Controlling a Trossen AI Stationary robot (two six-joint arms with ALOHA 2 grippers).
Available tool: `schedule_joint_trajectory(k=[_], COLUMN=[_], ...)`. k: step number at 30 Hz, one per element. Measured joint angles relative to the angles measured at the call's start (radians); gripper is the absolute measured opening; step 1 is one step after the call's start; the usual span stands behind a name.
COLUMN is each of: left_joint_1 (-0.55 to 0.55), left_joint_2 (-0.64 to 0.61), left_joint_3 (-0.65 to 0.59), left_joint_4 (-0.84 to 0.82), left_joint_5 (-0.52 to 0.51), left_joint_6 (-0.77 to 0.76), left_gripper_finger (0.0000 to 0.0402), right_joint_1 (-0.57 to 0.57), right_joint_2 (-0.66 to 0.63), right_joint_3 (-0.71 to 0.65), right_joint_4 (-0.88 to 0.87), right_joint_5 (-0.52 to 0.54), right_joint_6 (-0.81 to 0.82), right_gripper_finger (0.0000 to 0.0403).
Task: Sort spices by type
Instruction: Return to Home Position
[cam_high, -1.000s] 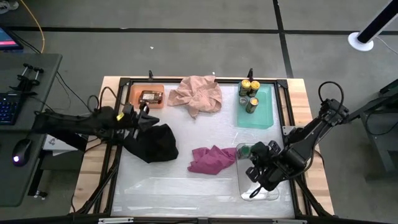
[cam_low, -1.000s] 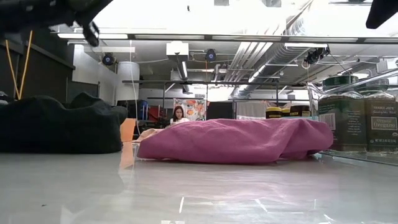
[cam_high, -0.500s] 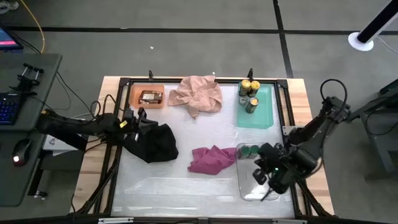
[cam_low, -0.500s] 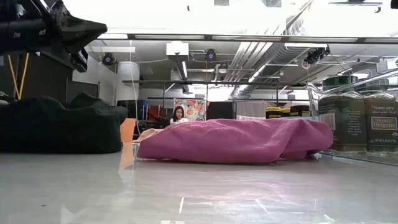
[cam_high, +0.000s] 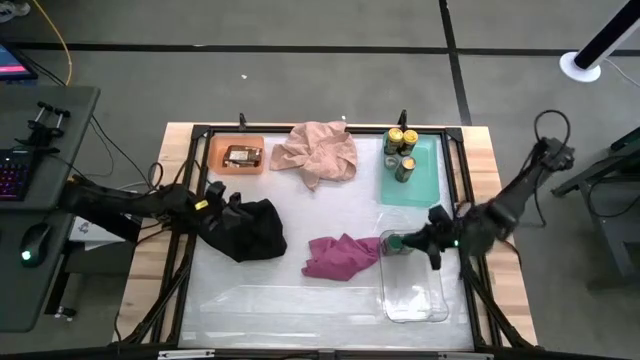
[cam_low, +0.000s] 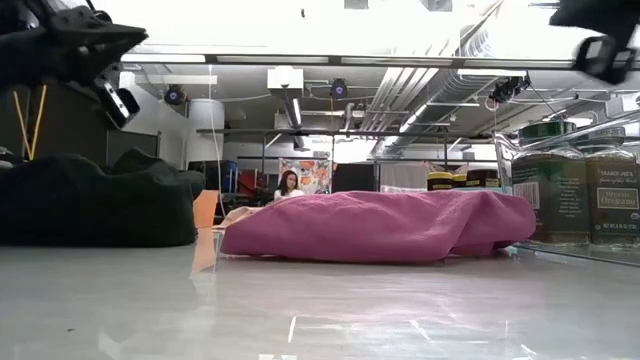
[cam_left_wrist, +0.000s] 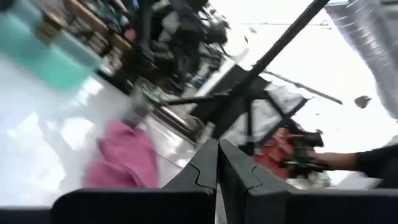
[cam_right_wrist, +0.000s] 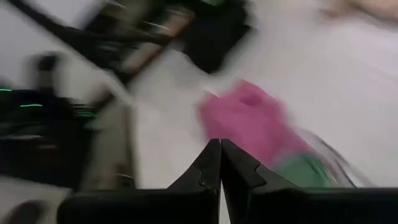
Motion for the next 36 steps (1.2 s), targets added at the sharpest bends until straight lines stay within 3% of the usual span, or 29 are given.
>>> schedule_joint_trajectory(k=[2,4,9,14,18,22,30,36], left_joint_1=[-0.020,-0.025,-0.012,0.000,0.000,0.000,0.000,0.000], left_joint_2=[0.000,0.000,0.000,0.000,0.000,0.000,0.000,0.000], left_joint_3=[0.000,0.000,0.000,0.000,0.000,0.001,0.001,0.001], left_joint_4=[0.010,0.016,-0.003,-0.020,-0.041,-0.052,-0.055,-0.057], left_joint_5=[-0.018,-0.081,-0.333,-0.521,-0.535,-0.535,-0.536,-0.536], left_joint_6=[-0.034,0.002,0.275,0.402,0.432,0.432,0.432,0.432], left_gripper_finger=[0.0000,0.0000,0.0000,0.0000,0.0000,0.0000,0.0000,0.0000], right_joint_1=[-0.099,-0.204,-0.471,-0.679,-0.770,-0.831,-0.868,-0.868], right_joint_2=[-0.110,-0.200,-0.295,-0.304,-0.304,-0.331,-0.450,-0.517], right_joint_3=[-0.107,-0.169,-0.196,-0.196,-0.201,-0.270,-0.536,-0.614], right_joint_4=[0.217,0.320,0.264,0.200,0.183,0.277,0.670,0.663], right_joint_5=[-0.117,-0.209,-0.428,-0.641,-0.687,-0.730,-0.774,-0.759], right_joint_6=[-0.196,-0.321,-0.507,-0.663,-0.779,-0.831,-0.754,-0.762], right_gripper_finger=[0.0000,0.0000,0.0000,0.0000,0.0000,0.0000,0.0000,0.0000])
